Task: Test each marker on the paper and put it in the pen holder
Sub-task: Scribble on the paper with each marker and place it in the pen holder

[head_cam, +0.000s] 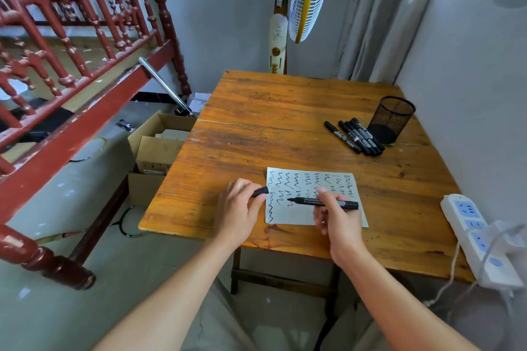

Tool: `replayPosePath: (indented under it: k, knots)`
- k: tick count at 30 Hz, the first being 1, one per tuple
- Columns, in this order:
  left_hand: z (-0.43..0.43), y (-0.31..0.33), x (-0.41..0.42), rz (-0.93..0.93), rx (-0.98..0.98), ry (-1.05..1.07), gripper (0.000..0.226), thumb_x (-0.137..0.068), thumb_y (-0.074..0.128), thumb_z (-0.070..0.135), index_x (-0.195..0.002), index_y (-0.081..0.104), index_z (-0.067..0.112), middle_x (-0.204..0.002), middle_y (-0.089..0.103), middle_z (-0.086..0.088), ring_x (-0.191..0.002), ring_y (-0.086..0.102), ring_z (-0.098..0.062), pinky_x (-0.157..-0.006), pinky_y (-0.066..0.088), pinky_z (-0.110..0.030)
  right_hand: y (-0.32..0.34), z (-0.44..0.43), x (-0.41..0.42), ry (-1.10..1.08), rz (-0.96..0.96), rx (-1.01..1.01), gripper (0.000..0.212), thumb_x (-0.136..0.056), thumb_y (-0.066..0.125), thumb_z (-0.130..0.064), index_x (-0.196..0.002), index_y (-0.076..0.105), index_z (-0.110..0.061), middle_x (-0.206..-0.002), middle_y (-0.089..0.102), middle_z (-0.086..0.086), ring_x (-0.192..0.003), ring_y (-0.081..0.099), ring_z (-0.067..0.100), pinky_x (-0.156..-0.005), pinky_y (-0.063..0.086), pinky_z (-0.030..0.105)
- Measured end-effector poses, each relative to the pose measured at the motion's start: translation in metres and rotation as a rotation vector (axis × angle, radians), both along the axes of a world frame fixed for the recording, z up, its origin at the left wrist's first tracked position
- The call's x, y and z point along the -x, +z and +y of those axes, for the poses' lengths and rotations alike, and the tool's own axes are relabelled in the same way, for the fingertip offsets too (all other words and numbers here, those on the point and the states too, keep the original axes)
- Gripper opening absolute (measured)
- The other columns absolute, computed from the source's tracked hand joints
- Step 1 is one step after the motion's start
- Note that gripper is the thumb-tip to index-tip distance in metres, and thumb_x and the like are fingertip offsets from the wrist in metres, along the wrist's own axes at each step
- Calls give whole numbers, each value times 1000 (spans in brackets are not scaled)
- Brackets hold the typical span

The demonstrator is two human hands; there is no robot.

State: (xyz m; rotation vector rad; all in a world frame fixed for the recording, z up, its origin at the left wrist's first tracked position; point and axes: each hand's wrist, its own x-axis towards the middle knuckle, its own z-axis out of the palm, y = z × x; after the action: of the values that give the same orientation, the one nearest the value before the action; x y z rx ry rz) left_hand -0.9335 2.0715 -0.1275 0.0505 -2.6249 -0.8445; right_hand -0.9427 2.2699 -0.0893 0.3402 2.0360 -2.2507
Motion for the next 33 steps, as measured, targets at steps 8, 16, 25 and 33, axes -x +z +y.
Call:
replayPosePath:
  k: [8, 16, 25, 33]
  knots:
    - [32, 6, -40, 99, -163, -141, 29, -95, 37, 34, -108, 56, 17, -104, 57, 5, -100, 51, -14, -82, 46, -37, 32, 21, -11, 26, -44, 130, 28, -96, 55, -32, -84, 63, -9, -52, 55, 4, -46, 48, 15, -48, 33, 27]
    - [48, 23, -56, 92, -201, -231, 29, -95, 39, 41, -112, 54, 24, -106, 57, 12, -104, 51, -11, -82, 49, -38, 46, 22, -25, 118, 72, 29, 28, -97, 55, -21, -78, 57, 0, -47, 59, -4, -40, 46, 8, -42, 34, 19]
    - [69, 54, -63, 28, -275, -369, 23, -92, 51, 28, -105, 62, 13, -93, 61, 18, -79, 56, 3, -62, 37, -5, 45, 31, -28, 162, 101, 104, 24, -98, 48, -13, -76, 47, -3, -49, 55, 1, -39, 27, 11, -44, 18, 23]
    - [72, 47, -50, 52, -21, -396, 26, -90, 54, 26, -108, 63, 9, -105, 68, -1, -94, 56, -5, -77, 46, -13, 29, 39, -20, 196, -56, 120, 16, -96, 50, -16, -89, 55, -3, -44, 48, -7, -37, 30, 8, -41, 22, 21]
